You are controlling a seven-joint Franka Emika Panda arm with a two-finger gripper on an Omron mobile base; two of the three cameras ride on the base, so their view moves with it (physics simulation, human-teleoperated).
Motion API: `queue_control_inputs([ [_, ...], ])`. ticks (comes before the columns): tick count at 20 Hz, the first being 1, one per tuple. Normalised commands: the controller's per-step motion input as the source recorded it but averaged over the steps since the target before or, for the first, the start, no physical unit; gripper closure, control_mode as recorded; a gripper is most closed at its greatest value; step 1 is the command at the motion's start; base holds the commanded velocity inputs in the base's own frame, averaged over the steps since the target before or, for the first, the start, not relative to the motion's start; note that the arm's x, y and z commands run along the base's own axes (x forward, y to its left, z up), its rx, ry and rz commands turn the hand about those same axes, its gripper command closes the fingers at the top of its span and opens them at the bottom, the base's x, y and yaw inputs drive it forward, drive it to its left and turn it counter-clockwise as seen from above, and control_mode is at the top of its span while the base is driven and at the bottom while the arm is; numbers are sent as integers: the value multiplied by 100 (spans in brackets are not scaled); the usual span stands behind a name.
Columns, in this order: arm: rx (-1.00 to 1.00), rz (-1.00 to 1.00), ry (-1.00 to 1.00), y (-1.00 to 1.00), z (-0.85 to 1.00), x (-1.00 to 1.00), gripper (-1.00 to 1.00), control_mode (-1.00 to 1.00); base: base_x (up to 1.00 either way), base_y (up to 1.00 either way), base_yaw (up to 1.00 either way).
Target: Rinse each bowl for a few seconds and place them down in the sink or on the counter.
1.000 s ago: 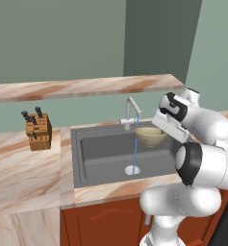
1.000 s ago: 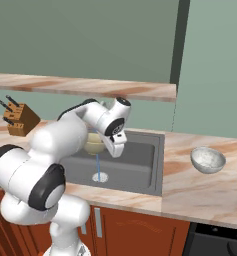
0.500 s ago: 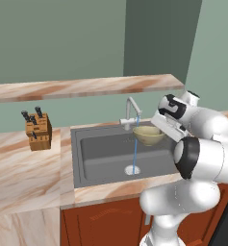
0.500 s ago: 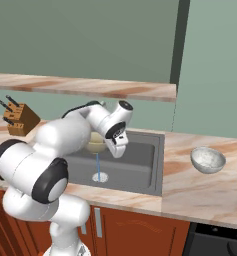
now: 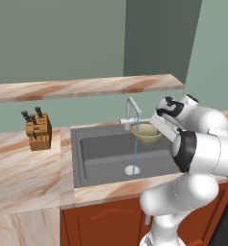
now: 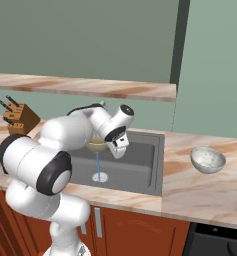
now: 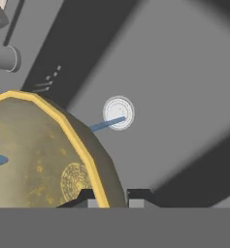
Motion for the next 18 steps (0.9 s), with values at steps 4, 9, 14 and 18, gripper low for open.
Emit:
queue_control_inputs([
  [4, 5, 0, -1, 0, -8, 23, 100, -100, 0, 0, 0],
  [9, 5, 0, -3, -15, -1, 2, 100, -100, 0, 0, 0],
  [14, 3, 0, -6, -26, 0, -2, 100, -100, 0, 0, 0],
  [18, -2, -5, -7, -24, 6, -9, 100, -100, 0, 0, 0],
])
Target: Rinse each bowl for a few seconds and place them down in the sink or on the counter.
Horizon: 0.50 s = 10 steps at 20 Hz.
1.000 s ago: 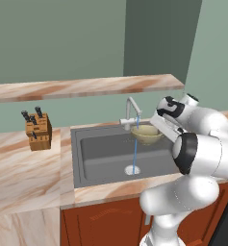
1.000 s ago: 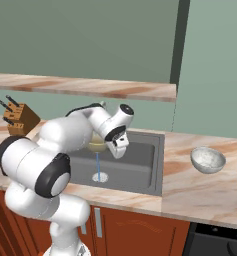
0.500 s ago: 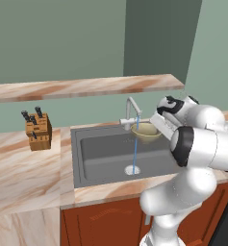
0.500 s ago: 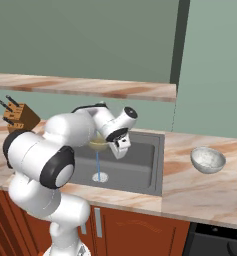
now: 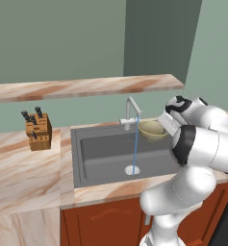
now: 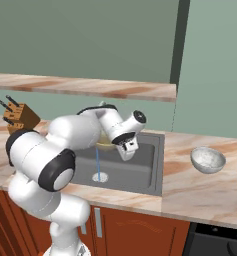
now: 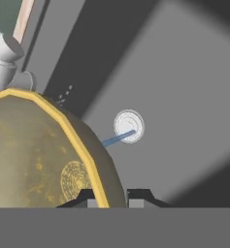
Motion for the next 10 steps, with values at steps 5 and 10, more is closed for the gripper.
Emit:
queue_control_inputs([
  [5, -15, -10, -1, -14, 13, -2, 100, -100, 0, 0, 0],
  [10, -13, -13, 0, -31, 9, -9, 100, -100, 0, 0, 0],
])
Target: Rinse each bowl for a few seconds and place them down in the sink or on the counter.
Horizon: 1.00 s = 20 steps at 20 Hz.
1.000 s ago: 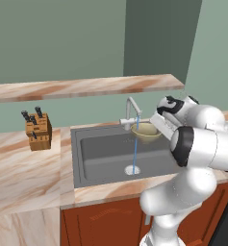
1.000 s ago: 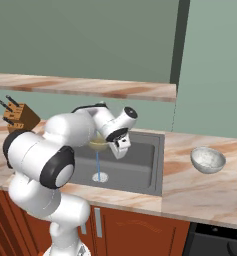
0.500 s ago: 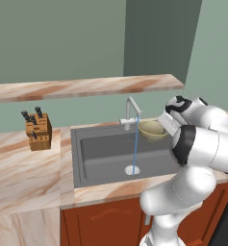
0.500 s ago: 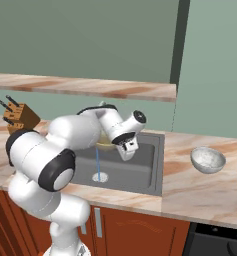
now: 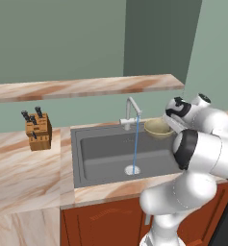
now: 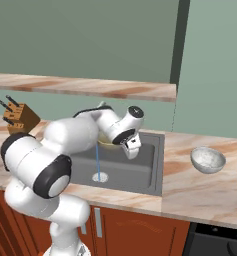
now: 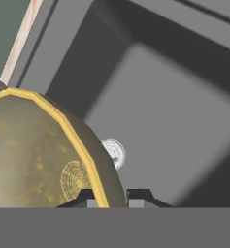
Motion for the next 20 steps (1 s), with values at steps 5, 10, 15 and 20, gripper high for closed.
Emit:
queue_control_inputs([
  [5, -4, -12, 0, -56, 4, -23, 100, -100, 0, 0, 0],
  [10, 7, -3, 0, -38, 31, -33, 100, -100, 0, 0, 0],
  [15, 15, 0, -2, 1, 65, -25, 100, -100, 0, 0, 0],
  [20, 9, 2, -2, 49, 63, -3, 100, -100, 0, 0, 0],
])
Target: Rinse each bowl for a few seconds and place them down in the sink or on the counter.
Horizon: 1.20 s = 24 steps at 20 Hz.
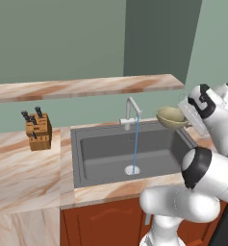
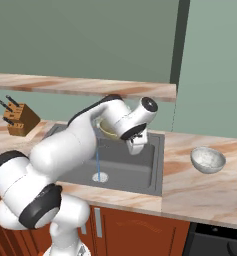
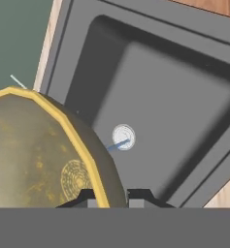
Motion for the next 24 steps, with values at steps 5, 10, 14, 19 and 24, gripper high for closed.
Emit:
queue_control_inputs([
  [5, -2, 5, -1, 89, 38, 0, 100, -100, 0, 0, 0],
  [10, -9, 9, 0, 95, 18, 0, 100, -100, 0, 0, 0],
  [14, -11, 11, 0, 92, 14, 0, 100, -100, 0, 0, 0],
  [19, -8, 11, 0, 91, 5, 0, 100, -100, 0, 0, 0],
  [24, -1, 12, 0, 87, 0, 0, 100, -100, 0, 0, 0],
])
